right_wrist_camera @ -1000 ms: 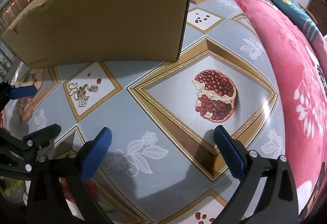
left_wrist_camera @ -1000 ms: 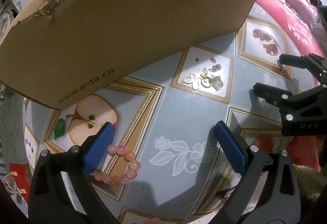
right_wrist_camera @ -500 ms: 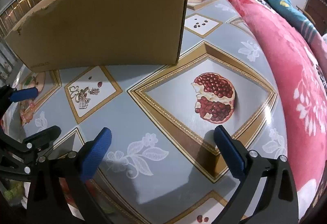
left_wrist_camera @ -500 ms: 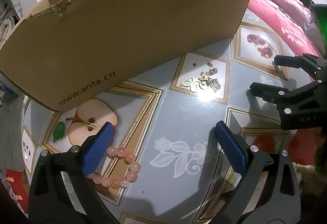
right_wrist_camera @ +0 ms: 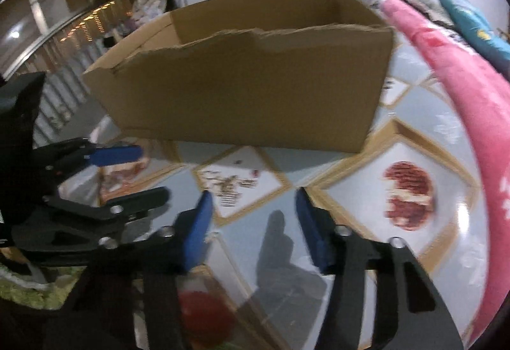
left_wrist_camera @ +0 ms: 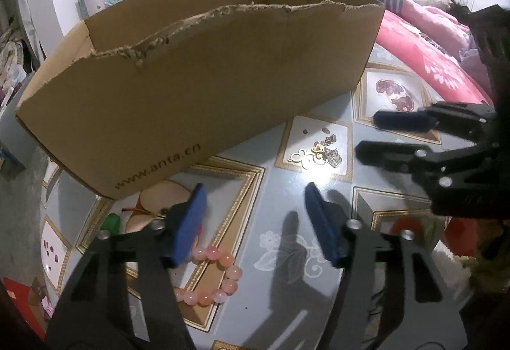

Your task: Organize jewelry

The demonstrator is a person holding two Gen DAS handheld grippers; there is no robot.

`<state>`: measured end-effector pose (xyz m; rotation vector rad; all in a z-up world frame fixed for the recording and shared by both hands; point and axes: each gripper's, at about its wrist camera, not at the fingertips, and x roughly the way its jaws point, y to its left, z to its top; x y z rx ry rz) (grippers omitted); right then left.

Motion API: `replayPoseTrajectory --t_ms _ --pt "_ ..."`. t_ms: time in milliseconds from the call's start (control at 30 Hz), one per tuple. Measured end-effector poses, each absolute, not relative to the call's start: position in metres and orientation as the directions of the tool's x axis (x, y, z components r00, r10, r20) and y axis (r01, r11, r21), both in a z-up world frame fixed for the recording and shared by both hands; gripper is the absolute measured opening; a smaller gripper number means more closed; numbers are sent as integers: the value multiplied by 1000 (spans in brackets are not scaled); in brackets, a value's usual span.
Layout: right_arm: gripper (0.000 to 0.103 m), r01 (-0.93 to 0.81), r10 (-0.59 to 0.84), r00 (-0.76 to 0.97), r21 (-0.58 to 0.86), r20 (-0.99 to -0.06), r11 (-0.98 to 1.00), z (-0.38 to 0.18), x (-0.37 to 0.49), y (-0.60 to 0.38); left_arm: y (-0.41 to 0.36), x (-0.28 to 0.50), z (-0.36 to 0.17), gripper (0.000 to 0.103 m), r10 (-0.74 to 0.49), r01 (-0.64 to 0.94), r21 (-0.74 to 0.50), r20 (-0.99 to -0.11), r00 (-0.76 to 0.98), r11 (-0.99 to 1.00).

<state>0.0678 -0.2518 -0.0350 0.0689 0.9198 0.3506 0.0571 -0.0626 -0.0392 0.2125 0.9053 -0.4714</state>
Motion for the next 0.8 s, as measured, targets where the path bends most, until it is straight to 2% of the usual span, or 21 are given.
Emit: replayPoseTrajectory --t_ms 400,567,800 --pt "22 -324 264 536 93 -802 941 -46 77 -213 -75 65 -51 23 -327 520 -28 -805 495 854" --pt "8 -320 247 535 77 -808 944 -42 81 -211 -77 64 -51 18 -332 536 -18 -803 495 844" --pt "5 -303 263 540 107 -800 947 -38 76 -217 -82 62 -51 16 -334 549 -9 -803 495 836"
